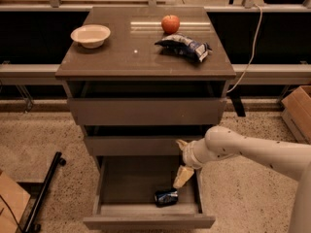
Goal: Pick pepsi can from bottom drawer and place on counter
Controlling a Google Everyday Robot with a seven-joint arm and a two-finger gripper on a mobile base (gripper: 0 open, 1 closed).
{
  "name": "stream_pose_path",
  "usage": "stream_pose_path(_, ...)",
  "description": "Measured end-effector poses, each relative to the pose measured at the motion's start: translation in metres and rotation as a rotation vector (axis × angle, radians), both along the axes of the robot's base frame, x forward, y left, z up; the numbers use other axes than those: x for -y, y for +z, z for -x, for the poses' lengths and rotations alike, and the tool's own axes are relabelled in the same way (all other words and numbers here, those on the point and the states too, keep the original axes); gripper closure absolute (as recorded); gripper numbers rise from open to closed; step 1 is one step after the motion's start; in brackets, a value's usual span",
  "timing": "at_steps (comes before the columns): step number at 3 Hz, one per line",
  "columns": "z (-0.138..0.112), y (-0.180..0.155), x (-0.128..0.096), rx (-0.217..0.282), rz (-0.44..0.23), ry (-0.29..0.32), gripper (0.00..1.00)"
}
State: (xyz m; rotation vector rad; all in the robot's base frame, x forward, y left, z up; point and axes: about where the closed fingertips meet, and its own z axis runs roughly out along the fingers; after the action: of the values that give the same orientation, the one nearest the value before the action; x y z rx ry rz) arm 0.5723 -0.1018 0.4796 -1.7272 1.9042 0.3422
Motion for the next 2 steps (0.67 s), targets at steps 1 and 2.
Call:
stream_pose_path(1,0.001,-0.015,-0.003,-0.016,-0.005,0.003,0.0)
stream_pose_path(2,0.002,-0.035,-0.011,-0.026,-0.006,0.02,0.0)
